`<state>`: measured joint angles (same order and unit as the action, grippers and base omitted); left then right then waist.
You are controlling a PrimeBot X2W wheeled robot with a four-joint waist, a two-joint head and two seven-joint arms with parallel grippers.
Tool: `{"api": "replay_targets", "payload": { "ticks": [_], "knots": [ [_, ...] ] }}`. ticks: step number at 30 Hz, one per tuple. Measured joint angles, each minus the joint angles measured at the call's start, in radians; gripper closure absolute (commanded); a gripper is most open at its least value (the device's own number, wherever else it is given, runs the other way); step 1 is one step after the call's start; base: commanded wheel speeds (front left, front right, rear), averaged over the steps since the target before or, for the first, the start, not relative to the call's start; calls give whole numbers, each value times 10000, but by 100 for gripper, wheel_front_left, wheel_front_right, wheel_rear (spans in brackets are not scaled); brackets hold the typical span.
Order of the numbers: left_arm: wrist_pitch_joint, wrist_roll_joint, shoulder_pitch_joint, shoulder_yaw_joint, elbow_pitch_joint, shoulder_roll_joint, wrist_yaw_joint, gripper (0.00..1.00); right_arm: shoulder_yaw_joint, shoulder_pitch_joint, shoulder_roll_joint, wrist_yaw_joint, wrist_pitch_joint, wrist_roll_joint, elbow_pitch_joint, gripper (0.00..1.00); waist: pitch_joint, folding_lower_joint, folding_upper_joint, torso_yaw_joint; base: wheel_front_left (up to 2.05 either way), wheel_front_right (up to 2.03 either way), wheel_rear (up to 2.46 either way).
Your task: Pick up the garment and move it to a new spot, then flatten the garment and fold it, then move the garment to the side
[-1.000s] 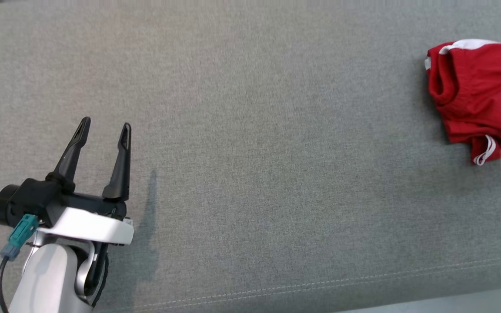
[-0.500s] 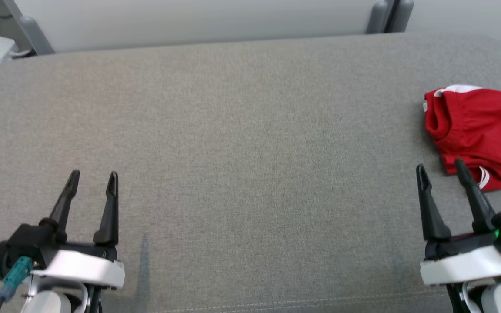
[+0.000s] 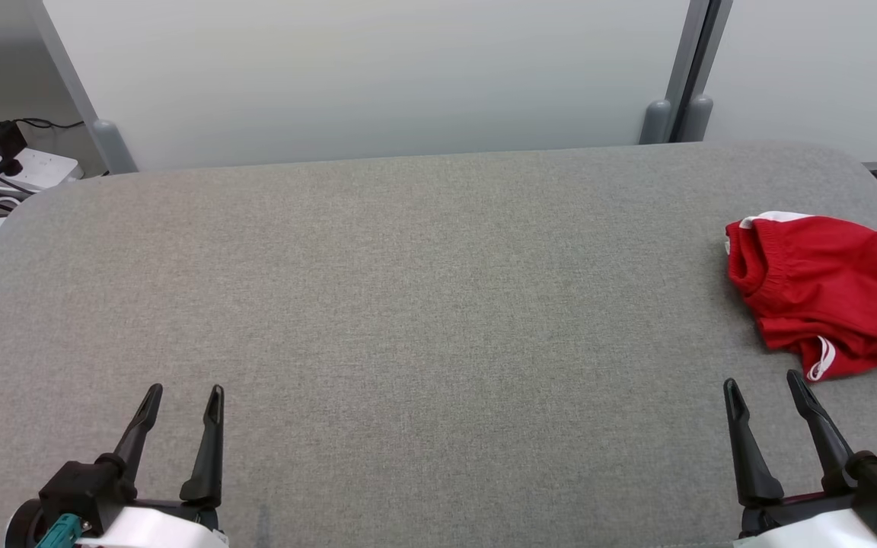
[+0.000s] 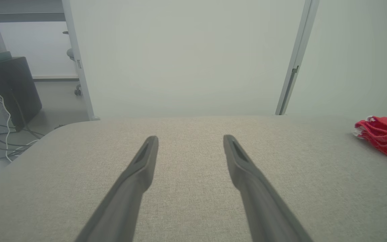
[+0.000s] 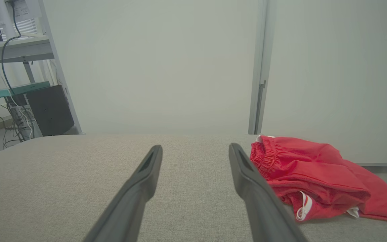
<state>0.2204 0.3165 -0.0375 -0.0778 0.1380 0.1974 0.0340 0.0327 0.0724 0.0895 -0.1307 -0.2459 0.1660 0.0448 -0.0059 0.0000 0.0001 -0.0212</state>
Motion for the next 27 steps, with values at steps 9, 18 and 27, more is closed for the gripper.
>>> {"api": "replay_targets", "payload": {
  "ticks": [9,18,27],
  "knots": [
    [-102,40,-3,-10,35,59,-4,0,-31,18,-151,0,109,-90,-69,0,-136,0,0,101,0,0,0],
    [-105,42,-3,-58,52,61,-94,0,-42,17,-157,0,111,-90,-69,0,-86,0,0,198,0,0,0],
    [-146,119,-3,-155,119,63,-176,0,-54,13,-180,0,127,-100,-73,0,-19,0,0,258,0,0,0]
  ]
}}
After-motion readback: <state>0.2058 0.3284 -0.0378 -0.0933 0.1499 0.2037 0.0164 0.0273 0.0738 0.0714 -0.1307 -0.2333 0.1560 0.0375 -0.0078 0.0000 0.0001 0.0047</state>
